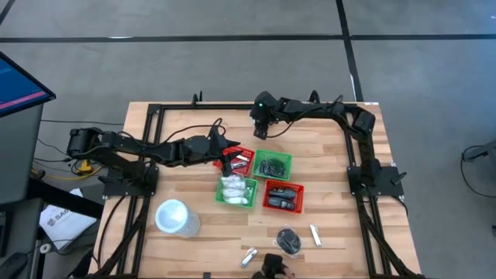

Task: Pick & Place Travel size toiletries
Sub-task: Put the black hairbrush into the top right green bin

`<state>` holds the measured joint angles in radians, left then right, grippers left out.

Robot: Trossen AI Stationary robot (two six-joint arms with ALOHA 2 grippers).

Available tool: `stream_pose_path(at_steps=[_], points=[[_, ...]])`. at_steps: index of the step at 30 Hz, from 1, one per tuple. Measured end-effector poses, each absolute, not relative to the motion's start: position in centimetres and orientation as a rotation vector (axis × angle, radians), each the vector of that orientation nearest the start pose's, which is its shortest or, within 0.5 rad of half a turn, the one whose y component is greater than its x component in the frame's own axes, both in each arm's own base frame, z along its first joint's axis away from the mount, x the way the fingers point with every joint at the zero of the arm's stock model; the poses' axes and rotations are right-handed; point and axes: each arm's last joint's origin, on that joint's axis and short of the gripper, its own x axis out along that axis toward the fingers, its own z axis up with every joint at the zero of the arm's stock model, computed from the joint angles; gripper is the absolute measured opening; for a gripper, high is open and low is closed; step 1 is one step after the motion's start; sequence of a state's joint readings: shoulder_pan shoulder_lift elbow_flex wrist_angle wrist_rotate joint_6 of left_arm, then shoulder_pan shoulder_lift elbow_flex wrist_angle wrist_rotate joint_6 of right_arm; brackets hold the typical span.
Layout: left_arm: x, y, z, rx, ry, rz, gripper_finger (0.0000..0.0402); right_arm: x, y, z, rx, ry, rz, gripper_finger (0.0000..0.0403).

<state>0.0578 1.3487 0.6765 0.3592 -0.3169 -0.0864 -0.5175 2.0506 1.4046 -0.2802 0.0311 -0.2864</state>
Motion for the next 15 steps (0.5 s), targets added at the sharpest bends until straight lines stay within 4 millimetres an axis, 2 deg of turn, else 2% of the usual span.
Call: stream_pose_path(at_steps=[5,10,15], points=[[28.1,2.5,22.6,-0.043,0.298,0.385,0.0142,37.3,-21.5,16.0,-0.057,1.002,-0.406,0.0224],[28.0,2.5,22.6,-0.043,0.298,0.385,0.0142,37.0,-21.4,15.8,-0.059,1.045,-0.419,0.0240],[28.0,2.5,22.6,-0.043,0.299,0.385,0.0142,37.2,-21.5,13.6,-0.051,1.098,-0.408,0.0240]])
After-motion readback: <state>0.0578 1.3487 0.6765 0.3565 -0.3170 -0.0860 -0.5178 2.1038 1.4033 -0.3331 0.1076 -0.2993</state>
